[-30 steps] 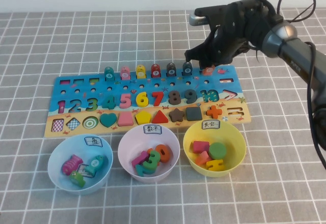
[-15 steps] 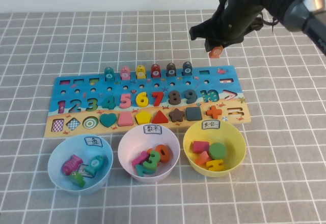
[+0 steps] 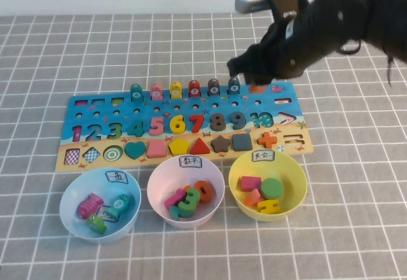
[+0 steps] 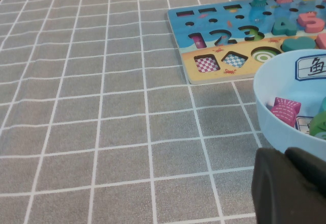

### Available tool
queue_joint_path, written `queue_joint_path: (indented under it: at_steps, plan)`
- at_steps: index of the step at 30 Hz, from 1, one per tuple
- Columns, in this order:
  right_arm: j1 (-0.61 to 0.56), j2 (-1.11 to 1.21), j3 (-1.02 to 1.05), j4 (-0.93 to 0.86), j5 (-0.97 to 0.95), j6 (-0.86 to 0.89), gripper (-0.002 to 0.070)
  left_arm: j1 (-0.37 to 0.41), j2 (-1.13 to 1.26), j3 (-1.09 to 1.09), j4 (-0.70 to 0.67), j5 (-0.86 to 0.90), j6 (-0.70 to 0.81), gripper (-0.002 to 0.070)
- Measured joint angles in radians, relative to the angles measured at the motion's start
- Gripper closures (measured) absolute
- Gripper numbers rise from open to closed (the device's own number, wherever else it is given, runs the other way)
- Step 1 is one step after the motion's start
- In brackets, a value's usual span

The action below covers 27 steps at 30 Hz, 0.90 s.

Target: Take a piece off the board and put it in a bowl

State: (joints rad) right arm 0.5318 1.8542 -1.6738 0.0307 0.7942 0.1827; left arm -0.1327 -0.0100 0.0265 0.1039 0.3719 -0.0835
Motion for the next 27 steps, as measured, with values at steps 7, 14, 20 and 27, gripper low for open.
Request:
queue_joint_path:
  at_steps: [7, 14, 20, 27]
  plan:
    - [0.147, -0.139, 0.214, 0.029, -0.111, 0.0, 0.048, 0.0, 0.0, 0.0, 0.0, 0.0, 0.0, 0.0676]
    - [0.265, -0.139, 0.223, 0.034, -0.115, 0.0, 0.048, 0.0, 0.0, 0.0, 0.0, 0.0, 0.0, 0.0676]
    - [0.353, -0.13, 0.223, 0.034, -0.15, 0.0, 0.048, 0.0, 0.0, 0.0, 0.0, 0.0, 0.0, 0.0676]
    - [0.412, -0.063, 0.212, 0.045, -0.181, 0.0, 0.048, 0.0, 0.0, 0.0, 0.0, 0.0, 0.0, 0.0676]
